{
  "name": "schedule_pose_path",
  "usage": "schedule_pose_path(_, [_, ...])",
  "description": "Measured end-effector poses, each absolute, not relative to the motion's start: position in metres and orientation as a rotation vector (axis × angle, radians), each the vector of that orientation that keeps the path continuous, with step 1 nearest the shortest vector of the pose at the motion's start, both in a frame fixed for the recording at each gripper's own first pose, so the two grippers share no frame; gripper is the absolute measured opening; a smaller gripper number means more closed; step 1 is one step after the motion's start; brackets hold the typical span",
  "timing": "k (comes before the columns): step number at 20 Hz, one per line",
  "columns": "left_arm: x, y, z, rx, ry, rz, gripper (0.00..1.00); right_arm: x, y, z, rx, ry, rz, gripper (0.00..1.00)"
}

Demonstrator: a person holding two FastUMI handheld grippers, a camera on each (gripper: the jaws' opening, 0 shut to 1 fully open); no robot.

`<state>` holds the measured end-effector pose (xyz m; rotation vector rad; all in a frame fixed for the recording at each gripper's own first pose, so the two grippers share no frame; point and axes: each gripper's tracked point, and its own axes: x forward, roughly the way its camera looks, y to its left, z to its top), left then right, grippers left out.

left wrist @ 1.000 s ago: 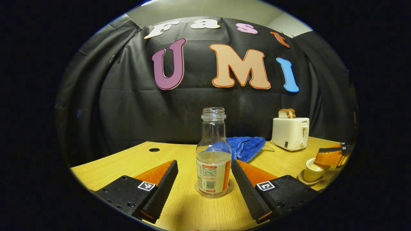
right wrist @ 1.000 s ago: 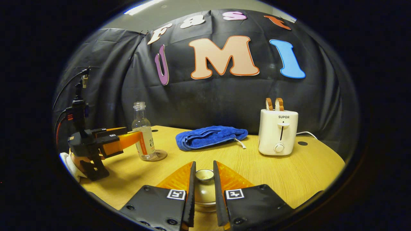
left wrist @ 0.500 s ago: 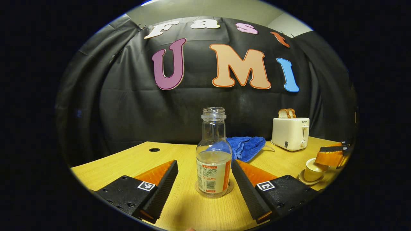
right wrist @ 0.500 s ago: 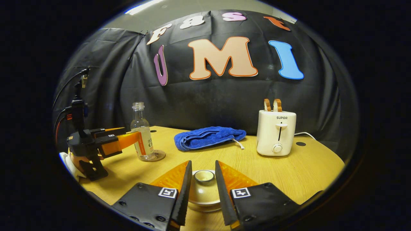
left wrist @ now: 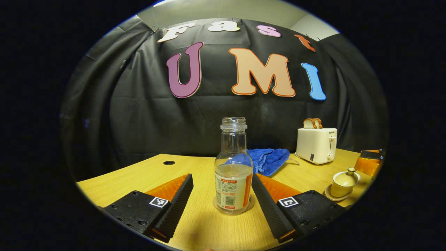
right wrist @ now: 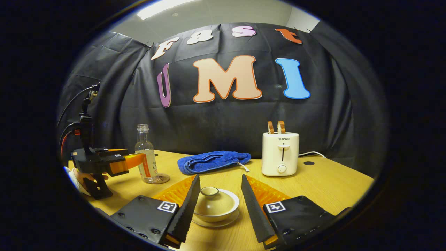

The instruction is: Open the teacup lid with one hand, grasp the water bottle and pour water into the teacup with the other hand; after pouring, place the water bottle on the coaster and then close the teacup lid.

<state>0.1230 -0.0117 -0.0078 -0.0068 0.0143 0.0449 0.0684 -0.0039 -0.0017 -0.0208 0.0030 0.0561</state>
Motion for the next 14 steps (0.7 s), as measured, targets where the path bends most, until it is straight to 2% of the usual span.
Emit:
schedule_pose_path(2, [0.120,-0.010,-0.008,-0.006,0.015,0.054,0.98,0.059,-0.020,0.000,-0.022,0.000,-0.004,0.80])
schedule_pose_path(5, [0.112,-0.005,-0.008,-0.004,0.015,0.082,0.98,0.045,-0.059,0.003,-0.027,-0.009,-0.162,0.74])
schedule_pose_path(7, [0.105,-0.003,-0.008,-0.003,0.017,0.101,0.98,0.039,-0.076,0.004,-0.030,-0.014,-0.249,0.76])
schedule_pose_path(9, [0.095,0.003,-0.006,0.000,0.013,0.130,0.98,0.035,-0.080,0.005,-0.032,-0.016,-0.284,0.73])
schedule_pose_path(10, [0.089,0.004,-0.007,-0.002,0.016,0.140,0.98,0.034,-0.083,0.006,-0.033,-0.016,-0.296,0.78])
schedule_pose_path(14, [0.070,0.012,-0.006,0.002,0.012,0.190,0.97,0.027,-0.095,0.007,-0.035,-0.019,-0.358,0.76])
